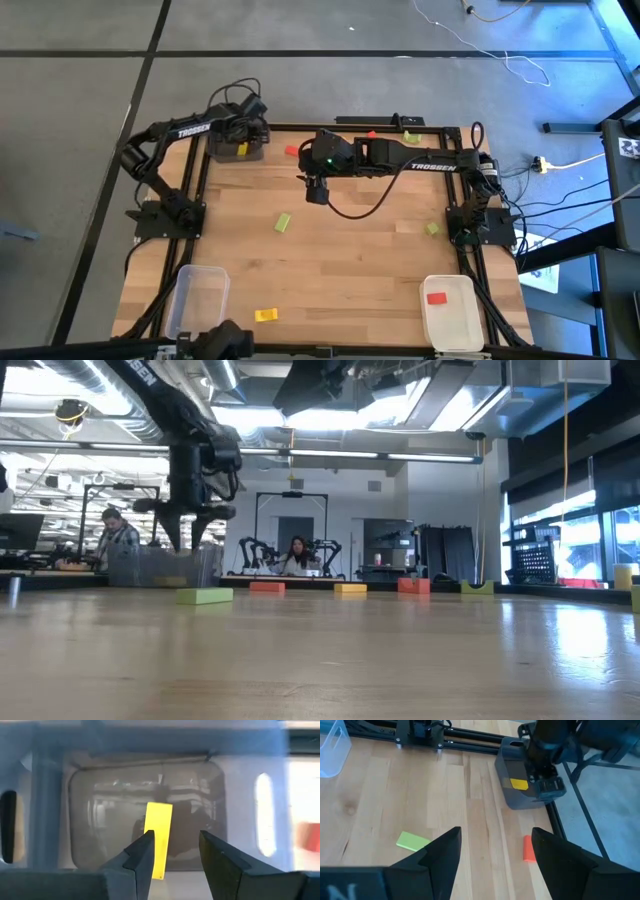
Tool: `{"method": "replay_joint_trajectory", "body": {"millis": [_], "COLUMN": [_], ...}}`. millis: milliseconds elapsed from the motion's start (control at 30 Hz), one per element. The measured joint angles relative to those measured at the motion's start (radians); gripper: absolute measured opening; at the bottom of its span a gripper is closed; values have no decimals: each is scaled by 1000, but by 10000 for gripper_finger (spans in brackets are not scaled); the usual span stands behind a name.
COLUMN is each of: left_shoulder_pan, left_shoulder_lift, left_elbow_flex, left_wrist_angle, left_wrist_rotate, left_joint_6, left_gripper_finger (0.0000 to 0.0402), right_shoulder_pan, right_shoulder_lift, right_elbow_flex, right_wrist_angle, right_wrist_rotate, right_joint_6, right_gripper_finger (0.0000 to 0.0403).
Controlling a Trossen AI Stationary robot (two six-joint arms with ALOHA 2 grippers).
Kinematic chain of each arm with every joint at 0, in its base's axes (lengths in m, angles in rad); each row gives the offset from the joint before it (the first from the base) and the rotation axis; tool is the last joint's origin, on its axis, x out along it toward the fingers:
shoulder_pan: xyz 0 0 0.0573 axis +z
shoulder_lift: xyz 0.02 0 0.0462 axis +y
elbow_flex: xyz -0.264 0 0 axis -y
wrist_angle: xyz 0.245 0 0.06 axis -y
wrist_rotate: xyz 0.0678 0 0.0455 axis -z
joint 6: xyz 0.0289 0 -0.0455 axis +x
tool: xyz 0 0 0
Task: Sort & place blocks by color
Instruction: Put the bottom left green block into the transparent bin
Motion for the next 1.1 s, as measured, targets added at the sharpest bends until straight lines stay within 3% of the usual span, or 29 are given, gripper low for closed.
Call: {"method": "replay_joint_trajectory", "body": {"millis": [100,300,533,800,1100], "left_shoulder_pan": [-19,-91,-257,-480,-745], "left_shoulder_lift": [-71,-230,-396,-564,-712], "left_elbow_flex": [0,1,1,1,1], "left_wrist_angle": [-16,-85,-211,-287,-288], "left_wrist_rotate": [24,212,243,268,249], "left_joint_6": [118,257,341,251,189], "left_gripper_finger": [145,144,144,145,142], "right_shoulder_pan": [0,-4,-6,-35,-74], "right_shoulder_lift": [0,0,0,0,31], "right_elbow_flex": [0,0,0,0,1], "right_wrist_angle": [0,-3,-38,-130,-147], "right_wrist_rotate": [0,1,1,-81,-88], "right_joint_6": [-4,34,77,121,149], "right_gripper_finger": [242,242,242,242,242]}}
